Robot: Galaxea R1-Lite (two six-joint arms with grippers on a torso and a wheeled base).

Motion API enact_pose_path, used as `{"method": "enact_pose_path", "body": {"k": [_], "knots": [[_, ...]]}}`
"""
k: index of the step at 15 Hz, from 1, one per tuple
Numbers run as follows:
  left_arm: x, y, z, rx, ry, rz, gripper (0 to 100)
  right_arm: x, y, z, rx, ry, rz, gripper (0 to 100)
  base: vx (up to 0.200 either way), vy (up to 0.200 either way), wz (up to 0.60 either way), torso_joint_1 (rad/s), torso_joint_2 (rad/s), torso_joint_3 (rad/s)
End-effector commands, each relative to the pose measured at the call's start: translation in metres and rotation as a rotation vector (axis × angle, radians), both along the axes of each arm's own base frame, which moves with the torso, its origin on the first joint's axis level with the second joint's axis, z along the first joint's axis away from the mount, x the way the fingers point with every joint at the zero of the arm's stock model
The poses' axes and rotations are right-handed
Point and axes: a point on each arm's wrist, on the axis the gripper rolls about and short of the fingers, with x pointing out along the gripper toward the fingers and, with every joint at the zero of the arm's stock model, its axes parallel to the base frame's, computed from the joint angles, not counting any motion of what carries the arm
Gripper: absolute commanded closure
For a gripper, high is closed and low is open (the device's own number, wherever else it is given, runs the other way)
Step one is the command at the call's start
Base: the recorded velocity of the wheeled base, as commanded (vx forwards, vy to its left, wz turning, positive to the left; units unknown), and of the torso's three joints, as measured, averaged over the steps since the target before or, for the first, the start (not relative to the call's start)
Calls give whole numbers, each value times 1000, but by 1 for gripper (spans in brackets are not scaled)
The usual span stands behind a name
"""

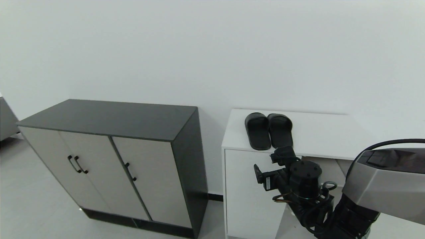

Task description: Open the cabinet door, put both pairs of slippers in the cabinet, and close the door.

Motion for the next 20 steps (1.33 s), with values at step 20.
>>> {"method": "enact_pose_path", "body": {"k": [20], "knots": [[0, 0, 0, 2, -2, 0, 100, -5, -10, 0, -31, -71, 80, 0, 0, 0, -150, 15, -31, -15]]}}
